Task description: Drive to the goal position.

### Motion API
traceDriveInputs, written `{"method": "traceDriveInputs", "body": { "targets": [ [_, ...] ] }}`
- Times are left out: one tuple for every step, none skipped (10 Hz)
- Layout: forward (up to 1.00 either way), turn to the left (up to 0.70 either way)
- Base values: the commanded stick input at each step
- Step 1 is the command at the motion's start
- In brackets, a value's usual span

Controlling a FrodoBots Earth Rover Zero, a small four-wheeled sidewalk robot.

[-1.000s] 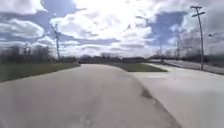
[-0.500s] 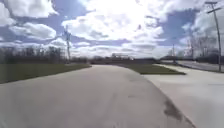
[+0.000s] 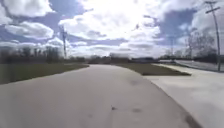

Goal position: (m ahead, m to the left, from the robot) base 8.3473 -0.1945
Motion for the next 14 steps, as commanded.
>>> {"method": "traceDriveInputs", "body": {
  "targets": [
    [1.0,0.0],
    [1.0,-0.17],
    [1.0,-0.27],
    [1.0,-0.27],
    [1.0,-0.13],
    [1.0,0.0],
    [1.0,0.0],
    [1.0,0.0],
    [1.0,0.0],
    [1.0,0.0],
    [1.0,-0.11],
    [1.0,-0.27],
    [1.0,-0.16],
    [1.0,0.0]
  ]
}}
